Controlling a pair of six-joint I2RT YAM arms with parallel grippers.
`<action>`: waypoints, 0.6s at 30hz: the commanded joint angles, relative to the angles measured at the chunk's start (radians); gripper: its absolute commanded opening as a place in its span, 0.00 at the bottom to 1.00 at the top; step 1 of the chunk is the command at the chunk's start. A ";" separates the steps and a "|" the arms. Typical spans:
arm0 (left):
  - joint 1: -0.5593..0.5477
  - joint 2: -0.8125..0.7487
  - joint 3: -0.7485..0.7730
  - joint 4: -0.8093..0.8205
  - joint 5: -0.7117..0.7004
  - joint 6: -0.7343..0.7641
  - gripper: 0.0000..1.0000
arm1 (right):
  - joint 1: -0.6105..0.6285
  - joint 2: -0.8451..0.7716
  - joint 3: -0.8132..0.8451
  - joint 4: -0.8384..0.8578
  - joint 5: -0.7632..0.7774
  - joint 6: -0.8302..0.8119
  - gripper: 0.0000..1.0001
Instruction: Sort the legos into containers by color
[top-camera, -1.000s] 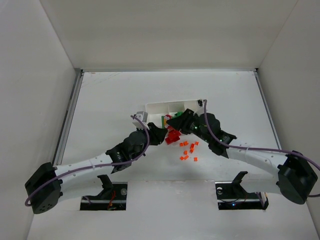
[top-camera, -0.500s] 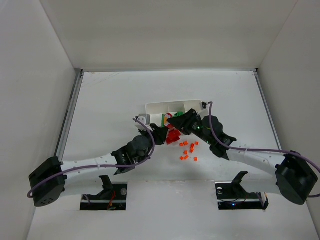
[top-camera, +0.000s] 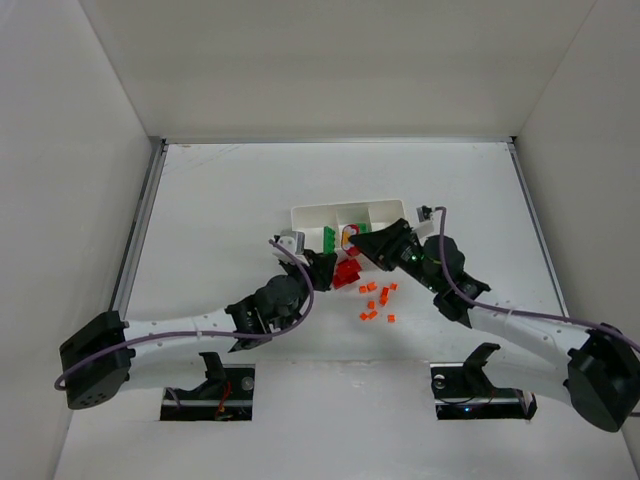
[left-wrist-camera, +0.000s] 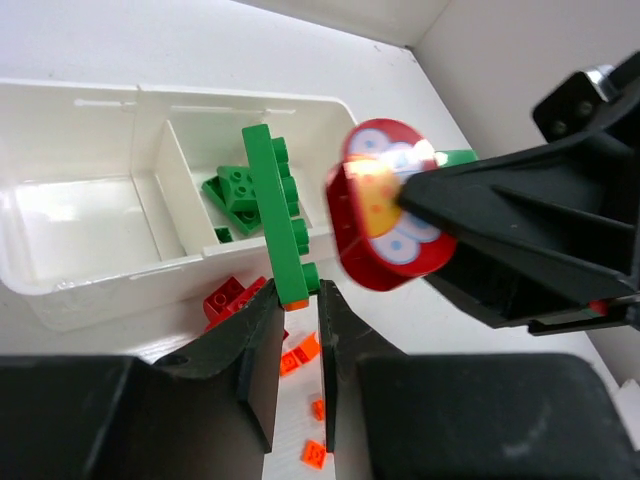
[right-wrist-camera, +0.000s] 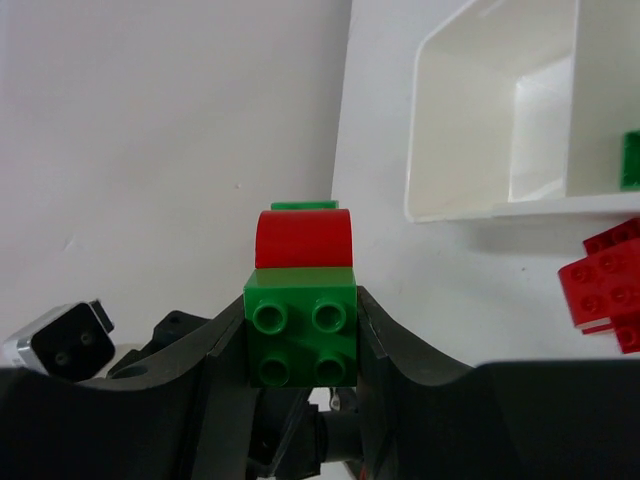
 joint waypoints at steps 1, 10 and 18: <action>0.017 -0.042 0.001 0.044 -0.045 0.022 0.05 | -0.033 -0.063 0.001 -0.022 -0.002 -0.051 0.12; 0.058 0.066 0.099 0.044 0.096 -0.023 0.07 | -0.073 -0.217 -0.006 -0.233 0.111 -0.218 0.13; 0.153 0.320 0.267 0.013 0.196 -0.144 0.09 | -0.067 -0.313 -0.035 -0.375 0.210 -0.336 0.13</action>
